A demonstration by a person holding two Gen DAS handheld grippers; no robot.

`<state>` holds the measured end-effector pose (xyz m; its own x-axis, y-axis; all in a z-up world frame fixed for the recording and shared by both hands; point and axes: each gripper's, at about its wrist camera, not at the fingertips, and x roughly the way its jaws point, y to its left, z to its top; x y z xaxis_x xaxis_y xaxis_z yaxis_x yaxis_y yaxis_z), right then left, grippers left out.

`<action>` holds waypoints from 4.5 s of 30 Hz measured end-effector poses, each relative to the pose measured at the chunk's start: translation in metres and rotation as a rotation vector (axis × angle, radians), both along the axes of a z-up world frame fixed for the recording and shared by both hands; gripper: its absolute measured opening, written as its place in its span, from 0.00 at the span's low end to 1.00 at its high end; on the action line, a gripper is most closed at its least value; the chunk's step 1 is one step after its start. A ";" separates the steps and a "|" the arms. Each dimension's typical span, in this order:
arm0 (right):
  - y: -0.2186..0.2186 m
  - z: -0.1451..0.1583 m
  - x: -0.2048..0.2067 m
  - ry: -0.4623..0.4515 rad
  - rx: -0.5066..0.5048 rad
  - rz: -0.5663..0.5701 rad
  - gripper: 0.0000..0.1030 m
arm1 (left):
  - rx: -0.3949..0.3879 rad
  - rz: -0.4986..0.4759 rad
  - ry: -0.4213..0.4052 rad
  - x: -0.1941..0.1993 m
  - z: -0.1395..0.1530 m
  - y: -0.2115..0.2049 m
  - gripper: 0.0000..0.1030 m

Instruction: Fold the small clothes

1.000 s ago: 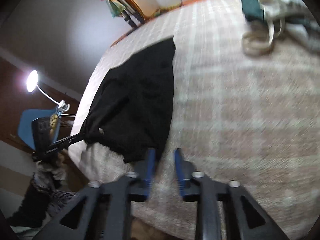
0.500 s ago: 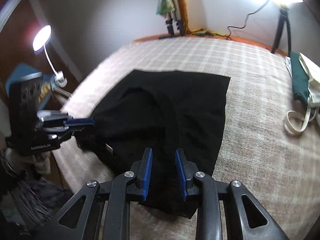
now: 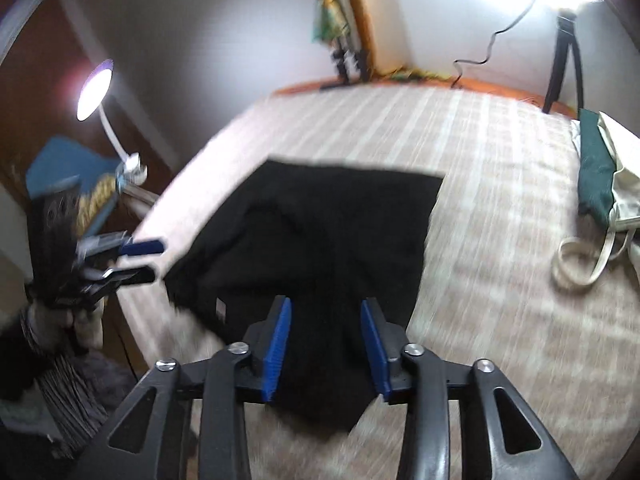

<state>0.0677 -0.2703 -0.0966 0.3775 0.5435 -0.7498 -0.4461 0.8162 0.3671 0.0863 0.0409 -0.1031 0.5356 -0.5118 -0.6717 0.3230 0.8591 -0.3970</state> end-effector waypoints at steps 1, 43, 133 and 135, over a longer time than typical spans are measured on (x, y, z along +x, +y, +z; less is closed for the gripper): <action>-0.005 0.000 0.007 0.001 0.017 -0.025 0.52 | -0.041 0.036 0.023 0.002 -0.002 0.011 0.60; -0.027 -0.080 0.124 0.247 0.346 -0.175 0.07 | -0.331 0.084 0.328 0.063 -0.058 -0.023 0.08; -0.373 0.040 0.213 -0.198 -0.236 -0.724 0.74 | 0.106 -0.363 -0.086 0.223 0.035 -0.465 0.78; -0.373 0.039 0.212 -0.204 -0.239 -0.723 0.81 | 0.105 -0.362 -0.092 0.222 0.037 -0.465 0.78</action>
<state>0.2799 -0.6431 -0.0572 0.7184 -0.0562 -0.6933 0.1859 0.9760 0.1135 0.3085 -0.4240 -0.0659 0.3934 -0.6097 -0.6881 0.6426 0.7176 -0.2684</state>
